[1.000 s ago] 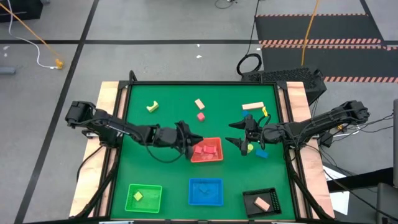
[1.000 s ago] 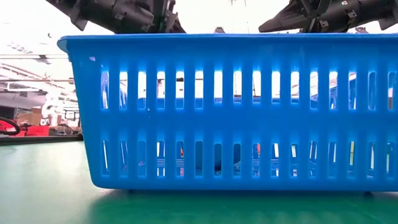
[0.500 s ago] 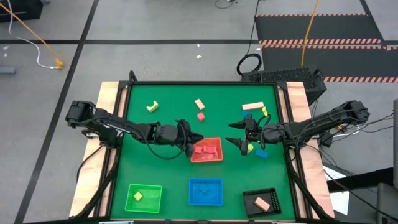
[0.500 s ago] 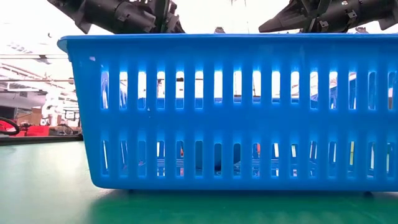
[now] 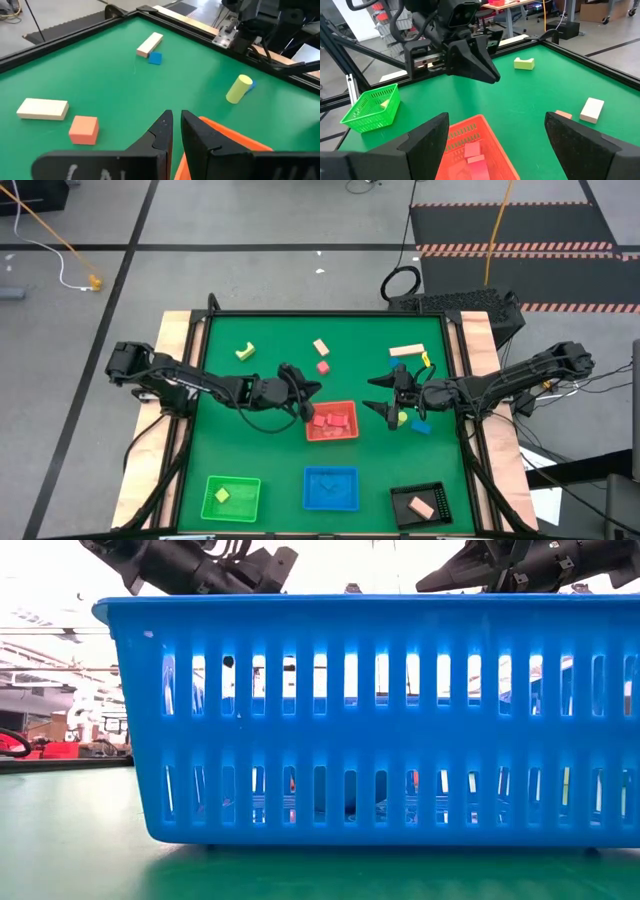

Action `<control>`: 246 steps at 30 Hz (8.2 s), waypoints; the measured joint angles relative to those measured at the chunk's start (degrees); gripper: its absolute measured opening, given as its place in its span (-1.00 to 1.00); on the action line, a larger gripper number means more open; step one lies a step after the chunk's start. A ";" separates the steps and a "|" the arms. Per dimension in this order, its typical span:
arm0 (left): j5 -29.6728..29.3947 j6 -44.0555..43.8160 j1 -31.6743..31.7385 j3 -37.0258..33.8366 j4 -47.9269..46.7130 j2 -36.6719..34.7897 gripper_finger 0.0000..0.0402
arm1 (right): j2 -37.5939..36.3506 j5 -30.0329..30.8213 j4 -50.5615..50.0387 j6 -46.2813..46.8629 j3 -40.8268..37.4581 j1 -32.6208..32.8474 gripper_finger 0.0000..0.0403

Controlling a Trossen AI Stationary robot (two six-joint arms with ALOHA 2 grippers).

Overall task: Sort & place blocks by color
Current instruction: Put the orange block into the orange bin, then put the bottom green block into the green bin

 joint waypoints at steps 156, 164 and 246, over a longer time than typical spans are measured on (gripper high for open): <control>24.78 27.33 22.30 0.00 10.63 20.55 0.53 | 0.00 0.00 0.01 0.00 -0.01 -0.01 0.58; 26.48 26.25 22.36 -0.04 19.80 26.40 0.52 | 0.02 0.02 0.04 -0.01 -0.02 0.00 0.58; 19.99 8.62 -2.80 -0.09 3.97 8.50 0.16 | -0.34 -3.09 3.81 26.49 -0.01 0.36 0.58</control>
